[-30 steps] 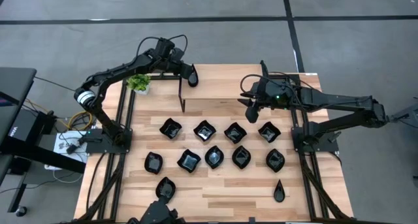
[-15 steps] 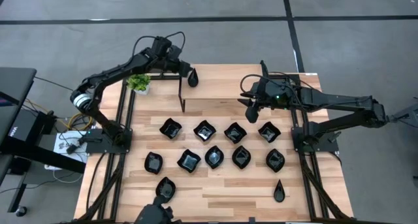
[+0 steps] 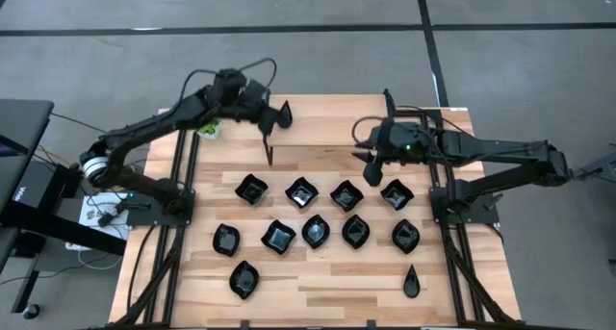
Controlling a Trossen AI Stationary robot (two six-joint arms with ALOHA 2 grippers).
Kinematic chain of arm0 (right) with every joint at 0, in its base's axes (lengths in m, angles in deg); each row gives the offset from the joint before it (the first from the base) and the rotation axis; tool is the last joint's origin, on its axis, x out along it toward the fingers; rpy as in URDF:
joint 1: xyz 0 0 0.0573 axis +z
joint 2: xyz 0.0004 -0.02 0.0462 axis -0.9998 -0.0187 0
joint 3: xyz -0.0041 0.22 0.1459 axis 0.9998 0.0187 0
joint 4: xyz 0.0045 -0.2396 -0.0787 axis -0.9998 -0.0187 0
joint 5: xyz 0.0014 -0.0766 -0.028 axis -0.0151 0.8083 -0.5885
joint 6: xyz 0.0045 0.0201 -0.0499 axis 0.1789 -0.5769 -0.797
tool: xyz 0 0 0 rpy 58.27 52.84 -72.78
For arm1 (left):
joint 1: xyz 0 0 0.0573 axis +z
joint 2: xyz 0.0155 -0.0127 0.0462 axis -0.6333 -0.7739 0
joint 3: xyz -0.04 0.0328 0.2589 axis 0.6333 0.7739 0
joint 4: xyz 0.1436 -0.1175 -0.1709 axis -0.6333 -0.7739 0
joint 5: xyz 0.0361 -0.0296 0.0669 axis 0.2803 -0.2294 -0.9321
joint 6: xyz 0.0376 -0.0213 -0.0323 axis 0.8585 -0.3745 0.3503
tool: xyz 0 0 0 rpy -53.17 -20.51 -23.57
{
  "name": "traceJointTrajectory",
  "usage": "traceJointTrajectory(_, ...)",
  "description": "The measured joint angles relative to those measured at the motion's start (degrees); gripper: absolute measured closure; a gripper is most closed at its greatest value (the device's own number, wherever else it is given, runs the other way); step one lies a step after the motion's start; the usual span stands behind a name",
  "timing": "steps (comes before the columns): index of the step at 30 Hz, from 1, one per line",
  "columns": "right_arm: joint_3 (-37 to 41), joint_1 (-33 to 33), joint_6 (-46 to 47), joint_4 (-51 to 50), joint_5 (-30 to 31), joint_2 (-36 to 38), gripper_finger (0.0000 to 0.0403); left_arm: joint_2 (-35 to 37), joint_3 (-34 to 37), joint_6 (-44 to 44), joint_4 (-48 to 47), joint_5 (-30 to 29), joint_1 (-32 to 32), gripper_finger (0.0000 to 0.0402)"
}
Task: Pick & Place Mini shaped plates
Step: Stack the black drop shaped plate on top of the black drop shaped plates on the shelf
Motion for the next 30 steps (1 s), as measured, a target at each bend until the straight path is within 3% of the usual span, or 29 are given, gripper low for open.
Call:
traceJointTrajectory(6,0.00,6.18,5.08,-8.28,-5.50,0.00,0.0284,8.78,5.61,0.06,0.19,-1.01,-9.91,0.0289)
traceJointTrajectory(13,-0.04,16.01,23.12,-20.40,-13.06,0.28,0.0284,19.09,13.95,-0.86,1.22,-10.36,-19.29,0.0289)
traceJointTrajectory(16,-0.04,21.55,34.32,-24.13,-18.18,0.17,0.0284,22.72,17.24,-3.31,2.57,-13.38,-21.66,0.0289)
traceJointTrajectory(22,-0.04,35.94,60.32,-29.38,-18.41,-0.31,0.0284,27.70,21.80,-4.51,6.77,-14.58,-24.50,0.0289)
traceJointTrajectory(30,-0.04,54.39,99.71,-32.67,-10.74,-1.16,0.0284,28.81,24.62,-5.56,8.92,-14.59,-27.04,0.0289)
